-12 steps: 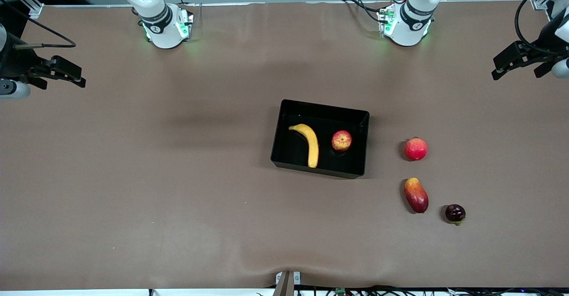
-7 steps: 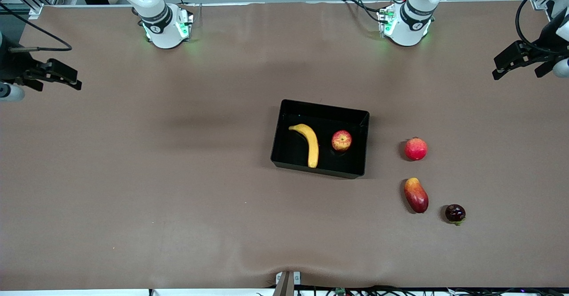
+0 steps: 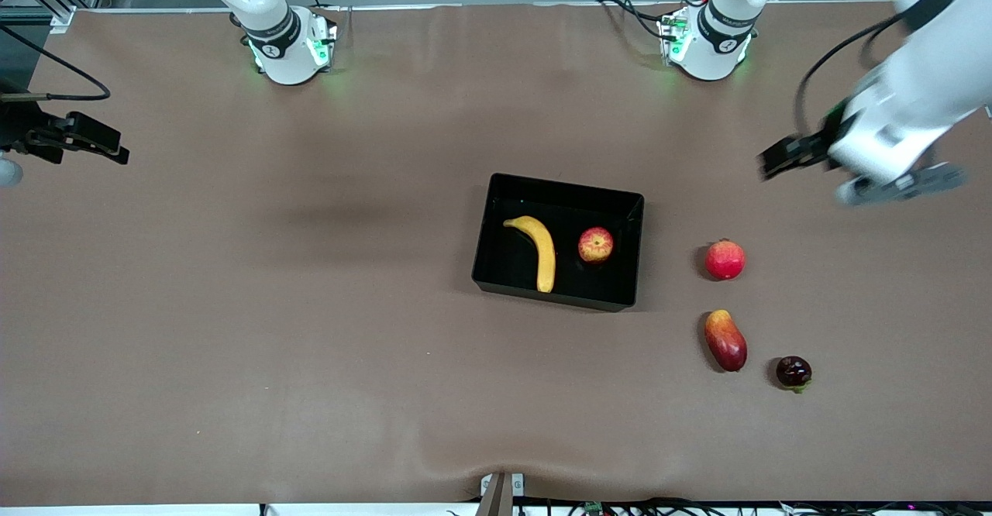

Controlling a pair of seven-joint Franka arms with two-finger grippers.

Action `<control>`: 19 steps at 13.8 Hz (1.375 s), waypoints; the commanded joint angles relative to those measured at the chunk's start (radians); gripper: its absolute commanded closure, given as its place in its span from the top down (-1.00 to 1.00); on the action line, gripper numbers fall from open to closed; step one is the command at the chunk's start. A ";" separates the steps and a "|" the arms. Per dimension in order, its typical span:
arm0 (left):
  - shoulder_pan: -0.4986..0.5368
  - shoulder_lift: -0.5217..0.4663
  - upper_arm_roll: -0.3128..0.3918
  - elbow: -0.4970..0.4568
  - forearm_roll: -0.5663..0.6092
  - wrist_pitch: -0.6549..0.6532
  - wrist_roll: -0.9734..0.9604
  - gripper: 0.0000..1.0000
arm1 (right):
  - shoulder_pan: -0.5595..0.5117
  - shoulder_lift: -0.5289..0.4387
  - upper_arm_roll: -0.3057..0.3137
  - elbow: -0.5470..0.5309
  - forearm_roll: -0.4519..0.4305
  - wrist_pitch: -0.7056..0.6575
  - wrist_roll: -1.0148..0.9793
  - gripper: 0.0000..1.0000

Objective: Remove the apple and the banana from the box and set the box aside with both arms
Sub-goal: 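Reach the left gripper down to the red-yellow apple in the tray, then close the left gripper on the apple and lift it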

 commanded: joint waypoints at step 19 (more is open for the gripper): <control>-0.270 0.425 -0.036 -0.242 0.197 0.691 -0.716 1.00 | 0.000 0.016 0.008 0.012 -0.006 -0.011 0.002 1.00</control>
